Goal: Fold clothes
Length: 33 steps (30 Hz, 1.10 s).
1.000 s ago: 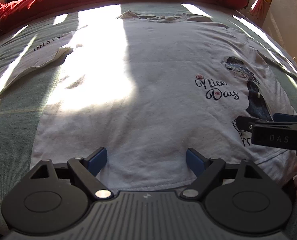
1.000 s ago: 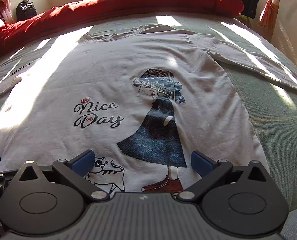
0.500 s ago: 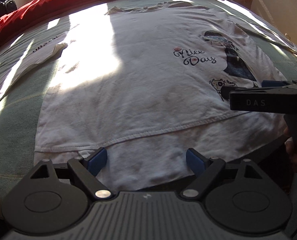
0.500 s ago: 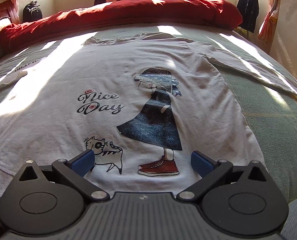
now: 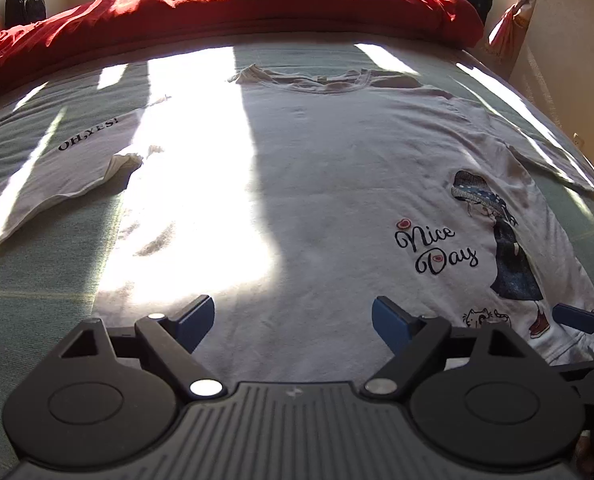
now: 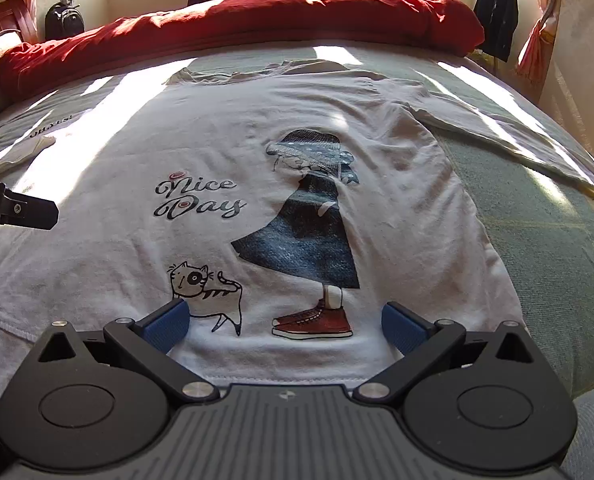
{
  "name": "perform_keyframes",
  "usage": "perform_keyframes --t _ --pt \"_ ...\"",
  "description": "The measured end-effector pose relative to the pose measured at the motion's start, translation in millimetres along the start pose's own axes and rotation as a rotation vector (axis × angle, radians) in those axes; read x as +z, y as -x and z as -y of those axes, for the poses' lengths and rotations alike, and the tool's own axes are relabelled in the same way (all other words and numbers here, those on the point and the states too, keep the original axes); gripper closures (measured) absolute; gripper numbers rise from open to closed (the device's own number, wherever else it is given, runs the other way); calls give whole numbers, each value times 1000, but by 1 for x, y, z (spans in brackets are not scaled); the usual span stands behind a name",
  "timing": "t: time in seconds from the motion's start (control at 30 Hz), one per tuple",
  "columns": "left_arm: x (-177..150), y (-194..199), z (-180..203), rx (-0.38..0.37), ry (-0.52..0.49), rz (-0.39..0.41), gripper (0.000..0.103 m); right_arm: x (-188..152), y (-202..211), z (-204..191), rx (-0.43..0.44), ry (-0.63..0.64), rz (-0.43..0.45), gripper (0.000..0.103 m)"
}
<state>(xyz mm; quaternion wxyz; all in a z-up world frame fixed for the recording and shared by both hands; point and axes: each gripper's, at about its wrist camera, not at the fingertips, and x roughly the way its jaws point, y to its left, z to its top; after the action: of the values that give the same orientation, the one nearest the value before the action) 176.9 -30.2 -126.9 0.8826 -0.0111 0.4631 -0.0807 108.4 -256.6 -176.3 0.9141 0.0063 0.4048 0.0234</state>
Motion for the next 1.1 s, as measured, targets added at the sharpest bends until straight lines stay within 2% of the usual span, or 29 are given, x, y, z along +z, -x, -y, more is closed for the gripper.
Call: perform_keyframes --t 0.1,0.23,0.3,0.4,0.53,0.63,0.7,0.87,0.93,0.97,1.1 --pt "-22 -3 -8 -15 41 -24 17 0 1 0 -1 6 2 0" --pt "-37 15 -10 -44 -4 -14 17 6 6 -1 -17 11 11 0" --pt "-27 21 -21 -83 47 -22 17 15 12 -3 -15 19 63 0" --pt "1 22 -41 -100 130 -6 17 44 15 -12 44 75 144 0" --pt "52 5 -66 -128 233 8 17 83 -10 -26 206 133 56 0" --pt "76 -15 -72 -104 270 11 17 103 -31 -38 301 156 10 0" --pt "85 -32 -75 -115 290 -6 17 112 -44 -47 358 178 -13 0" --pt "82 -66 -96 -100 428 -59 18 111 -69 -50 473 142 7 0" --pt "81 -65 -102 -99 446 -60 19 107 -75 -43 496 113 -5 0" --pt "83 -61 -105 -65 443 -55 19 105 -77 -39 508 99 -11 0" --pt "99 -32 -136 44 464 50 20 104 -71 -33 475 143 45 0"
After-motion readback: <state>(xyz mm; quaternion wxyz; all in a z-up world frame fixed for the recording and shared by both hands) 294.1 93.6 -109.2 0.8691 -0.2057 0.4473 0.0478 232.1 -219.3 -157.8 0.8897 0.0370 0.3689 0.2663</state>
